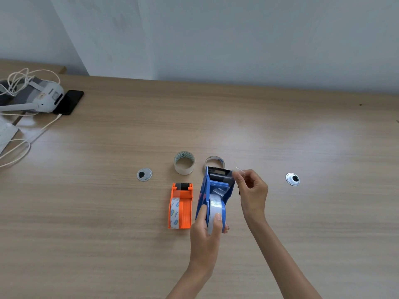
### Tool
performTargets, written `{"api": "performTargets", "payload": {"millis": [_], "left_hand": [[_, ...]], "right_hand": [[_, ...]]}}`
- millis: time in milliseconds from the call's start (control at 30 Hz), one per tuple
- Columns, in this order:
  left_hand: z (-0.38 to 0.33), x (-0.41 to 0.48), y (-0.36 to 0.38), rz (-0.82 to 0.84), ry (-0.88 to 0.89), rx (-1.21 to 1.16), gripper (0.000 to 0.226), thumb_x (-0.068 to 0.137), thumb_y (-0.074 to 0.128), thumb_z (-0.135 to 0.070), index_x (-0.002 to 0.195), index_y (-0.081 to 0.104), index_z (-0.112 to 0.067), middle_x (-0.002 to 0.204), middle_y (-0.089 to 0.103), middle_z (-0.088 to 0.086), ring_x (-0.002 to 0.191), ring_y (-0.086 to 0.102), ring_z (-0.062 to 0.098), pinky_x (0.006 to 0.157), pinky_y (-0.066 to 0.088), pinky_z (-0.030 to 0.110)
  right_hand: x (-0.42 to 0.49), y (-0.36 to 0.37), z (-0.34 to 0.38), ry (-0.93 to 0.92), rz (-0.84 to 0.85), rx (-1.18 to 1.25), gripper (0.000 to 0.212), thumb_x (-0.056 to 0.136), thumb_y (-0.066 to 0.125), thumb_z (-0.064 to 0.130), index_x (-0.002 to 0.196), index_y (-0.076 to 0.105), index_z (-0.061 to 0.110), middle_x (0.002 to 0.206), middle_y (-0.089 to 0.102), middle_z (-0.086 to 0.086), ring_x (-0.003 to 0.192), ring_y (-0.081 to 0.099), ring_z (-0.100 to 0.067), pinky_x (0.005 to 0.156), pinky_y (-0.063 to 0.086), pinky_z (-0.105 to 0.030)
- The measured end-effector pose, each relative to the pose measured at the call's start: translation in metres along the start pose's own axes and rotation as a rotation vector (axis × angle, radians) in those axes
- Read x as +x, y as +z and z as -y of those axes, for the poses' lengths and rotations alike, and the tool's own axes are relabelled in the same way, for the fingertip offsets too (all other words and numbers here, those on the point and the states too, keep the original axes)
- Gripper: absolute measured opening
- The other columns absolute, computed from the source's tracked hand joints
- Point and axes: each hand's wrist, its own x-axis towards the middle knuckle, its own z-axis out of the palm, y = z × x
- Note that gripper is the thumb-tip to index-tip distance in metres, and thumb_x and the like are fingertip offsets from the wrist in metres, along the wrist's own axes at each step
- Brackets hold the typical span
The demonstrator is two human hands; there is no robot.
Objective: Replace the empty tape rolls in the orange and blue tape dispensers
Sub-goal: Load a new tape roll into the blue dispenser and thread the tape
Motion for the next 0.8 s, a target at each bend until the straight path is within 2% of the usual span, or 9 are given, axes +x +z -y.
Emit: {"api": "performTargets", "payload": {"millis": [100, 233, 400, 533, 600, 667, 800], "left_hand": [[0.001, -0.002, 0.001, 0.026, -0.014, -0.003, 0.039, 0.074, 0.045, -0.052, 0.089, 0.057, -0.018, 0.075, 0.062, 0.005, 0.064, 0.063, 0.009, 0.06, 0.052, 0.016], [0.004, -0.003, 0.003, 0.043, -0.036, 0.01, 0.042, 0.075, 0.045, -0.052, 0.092, 0.058, -0.015, 0.08, 0.063, 0.012, 0.063, 0.063, 0.008, 0.061, 0.054, 0.02], [0.009, -0.005, 0.003, 0.076, -0.055, 0.029, 0.042, 0.077, 0.047, -0.048, 0.09, 0.057, -0.009, 0.079, 0.062, 0.017, 0.061, 0.062, 0.007, 0.063, 0.057, 0.029], [0.013, -0.005, 0.006, 0.081, -0.071, 0.036, 0.045, 0.078, 0.047, -0.046, 0.09, 0.056, -0.004, 0.075, 0.06, 0.02, 0.058, 0.061, 0.007, 0.066, 0.056, 0.036], [0.015, -0.005, 0.007, 0.074, -0.077, 0.036, 0.043, 0.078, 0.047, -0.046, 0.089, 0.056, -0.006, 0.072, 0.06, 0.015, 0.058, 0.061, 0.006, 0.065, 0.056, 0.033], [0.016, -0.004, 0.008, 0.066, -0.08, 0.026, 0.042, 0.078, 0.047, -0.046, 0.087, 0.056, -0.007, 0.068, 0.059, 0.007, 0.059, 0.059, 0.006, 0.063, 0.055, 0.027], [0.014, 0.0, 0.008, 0.048, -0.08, 0.001, 0.043, 0.076, 0.046, -0.046, 0.087, 0.056, -0.005, 0.066, 0.06, 0.004, 0.059, 0.059, 0.007, 0.061, 0.051, 0.02]], "right_hand": [[0.003, 0.002, 0.001, -0.024, 0.037, -0.025, 0.02, 0.081, 0.07, 0.022, 0.066, 0.059, 0.013, 0.061, 0.054, 0.001, 0.059, 0.044, -0.01, 0.057, 0.041, -0.025], [0.008, 0.002, 0.0, -0.054, 0.078, -0.073, 0.023, 0.08, 0.071, 0.025, 0.062, 0.057, 0.022, 0.057, 0.047, -0.002, 0.057, 0.037, -0.01, 0.053, 0.034, -0.022], [0.02, 0.006, -0.006, -0.064, 0.117, -0.168, 0.019, 0.077, 0.073, 0.029, 0.066, 0.062, 0.017, 0.06, 0.051, -0.018, 0.057, 0.039, -0.014, 0.056, 0.036, -0.034], [0.028, 0.01, -0.008, -0.067, 0.114, -0.243, 0.022, 0.074, 0.075, 0.036, 0.065, 0.063, 0.02, 0.052, 0.045, 0.0, 0.054, 0.038, -0.013, 0.056, 0.035, -0.032], [0.032, 0.013, -0.008, -0.074, 0.131, -0.271, 0.021, 0.073, 0.076, 0.037, 0.064, 0.063, 0.023, 0.049, 0.043, 0.008, 0.052, 0.037, -0.01, 0.055, 0.035, -0.03], [0.037, 0.015, -0.007, -0.08, 0.156, -0.3, 0.02, 0.072, 0.077, 0.036, 0.062, 0.062, 0.027, 0.047, 0.044, 0.01, 0.051, 0.038, -0.008, 0.055, 0.035, -0.026], [0.05, 0.014, -0.003, -0.086, 0.282, -0.248, 0.014, 0.073, 0.078, 0.029, 0.073, 0.068, 0.019, 0.056, 0.051, 0.012, 0.057, 0.04, -0.005, 0.057, 0.035, -0.019]]}}
